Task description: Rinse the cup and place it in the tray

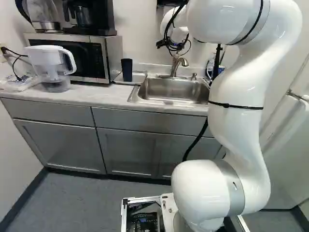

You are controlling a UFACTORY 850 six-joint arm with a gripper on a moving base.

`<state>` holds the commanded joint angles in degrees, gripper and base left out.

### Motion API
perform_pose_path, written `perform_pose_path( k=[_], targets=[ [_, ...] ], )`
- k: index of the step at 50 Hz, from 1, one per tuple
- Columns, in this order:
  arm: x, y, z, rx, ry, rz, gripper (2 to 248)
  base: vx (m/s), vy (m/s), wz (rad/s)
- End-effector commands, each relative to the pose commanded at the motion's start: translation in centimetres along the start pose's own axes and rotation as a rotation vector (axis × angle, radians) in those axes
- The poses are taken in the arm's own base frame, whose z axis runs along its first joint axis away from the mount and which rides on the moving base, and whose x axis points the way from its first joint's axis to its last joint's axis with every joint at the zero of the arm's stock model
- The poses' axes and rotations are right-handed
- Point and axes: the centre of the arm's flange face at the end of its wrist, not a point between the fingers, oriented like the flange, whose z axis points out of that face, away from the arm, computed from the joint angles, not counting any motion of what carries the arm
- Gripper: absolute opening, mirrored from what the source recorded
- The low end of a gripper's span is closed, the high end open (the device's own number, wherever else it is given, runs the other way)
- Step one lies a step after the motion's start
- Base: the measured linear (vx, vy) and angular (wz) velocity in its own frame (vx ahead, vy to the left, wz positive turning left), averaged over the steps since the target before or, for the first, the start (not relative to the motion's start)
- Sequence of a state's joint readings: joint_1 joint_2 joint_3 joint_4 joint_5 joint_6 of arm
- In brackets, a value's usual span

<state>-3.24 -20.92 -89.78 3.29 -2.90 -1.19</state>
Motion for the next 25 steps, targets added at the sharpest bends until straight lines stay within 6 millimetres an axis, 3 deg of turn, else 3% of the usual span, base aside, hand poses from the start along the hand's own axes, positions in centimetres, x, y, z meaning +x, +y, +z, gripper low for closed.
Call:
perform_pose_path(
  k=[25],
  targets=[
    [0.27,-0.02,-0.05,0.0,0.031,0.002,247,0.0,0.0,0.0]
  ],
)
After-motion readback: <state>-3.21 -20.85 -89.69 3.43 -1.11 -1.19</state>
